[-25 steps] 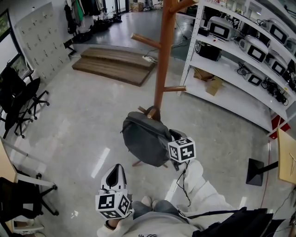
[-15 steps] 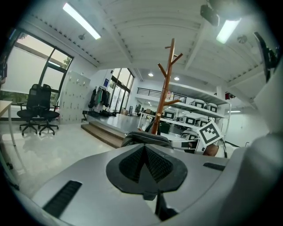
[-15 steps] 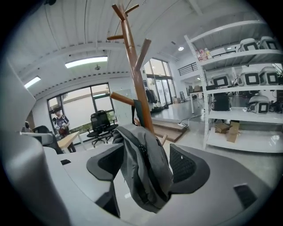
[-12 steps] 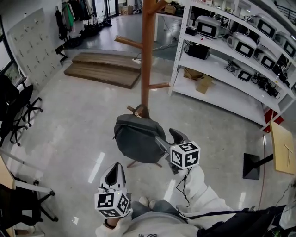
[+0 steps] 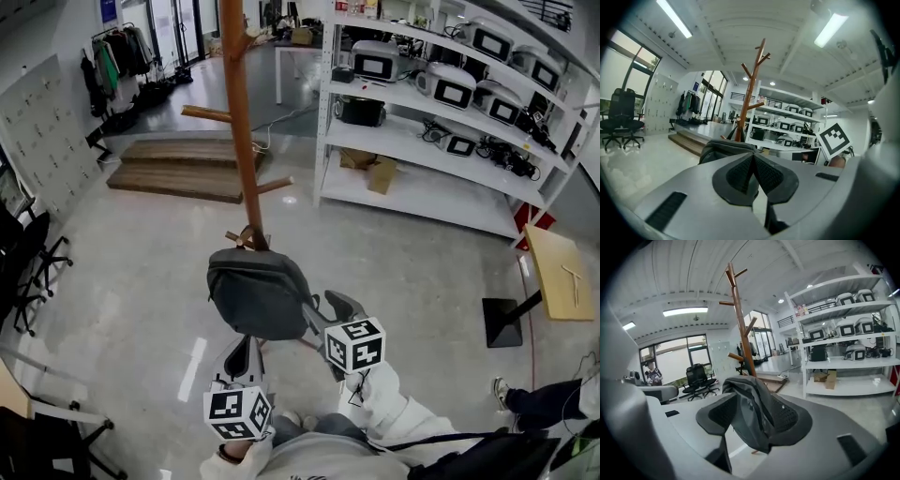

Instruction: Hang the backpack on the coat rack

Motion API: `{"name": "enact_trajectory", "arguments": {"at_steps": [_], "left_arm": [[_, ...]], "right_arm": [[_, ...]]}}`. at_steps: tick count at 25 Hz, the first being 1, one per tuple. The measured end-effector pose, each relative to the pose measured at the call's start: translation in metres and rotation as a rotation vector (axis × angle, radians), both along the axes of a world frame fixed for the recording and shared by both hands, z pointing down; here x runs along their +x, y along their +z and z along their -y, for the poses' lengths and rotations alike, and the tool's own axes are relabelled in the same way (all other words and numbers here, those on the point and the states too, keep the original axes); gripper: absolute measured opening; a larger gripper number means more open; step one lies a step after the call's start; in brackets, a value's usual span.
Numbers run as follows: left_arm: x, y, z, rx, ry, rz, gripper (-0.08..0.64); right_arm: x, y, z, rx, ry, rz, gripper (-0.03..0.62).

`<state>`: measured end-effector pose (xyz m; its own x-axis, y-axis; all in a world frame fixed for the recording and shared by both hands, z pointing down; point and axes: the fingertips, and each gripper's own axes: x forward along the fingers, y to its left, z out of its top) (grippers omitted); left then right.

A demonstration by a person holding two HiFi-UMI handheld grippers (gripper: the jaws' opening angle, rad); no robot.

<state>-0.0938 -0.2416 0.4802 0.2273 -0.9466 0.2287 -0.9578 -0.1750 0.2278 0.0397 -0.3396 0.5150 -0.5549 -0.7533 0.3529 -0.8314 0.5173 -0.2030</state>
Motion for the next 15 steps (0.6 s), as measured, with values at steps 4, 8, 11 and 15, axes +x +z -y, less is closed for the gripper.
{"name": "enact_trajectory", "arguments": {"at_steps": [4,8,11,15], "left_arm": [[0.018,0.001,0.000,0.002,0.026,0.011,0.002],[0.026,0.009,-0.003,-0.008,0.029,0.018,0.002],[0.026,0.011,-0.005,-0.016,0.012,0.023,0.002],[0.024,-0.001,-0.005,0.004,-0.005,0.033,0.002]], "right_arm": [[0.014,0.016,-0.014,-0.017,0.094,-0.058,0.012],[0.020,0.025,-0.024,-0.037,0.103,-0.032,0.012],[0.020,0.027,-0.030,-0.052,0.084,-0.023,0.012],[0.016,0.017,-0.038,-0.049,0.069,0.009,0.012]]}}
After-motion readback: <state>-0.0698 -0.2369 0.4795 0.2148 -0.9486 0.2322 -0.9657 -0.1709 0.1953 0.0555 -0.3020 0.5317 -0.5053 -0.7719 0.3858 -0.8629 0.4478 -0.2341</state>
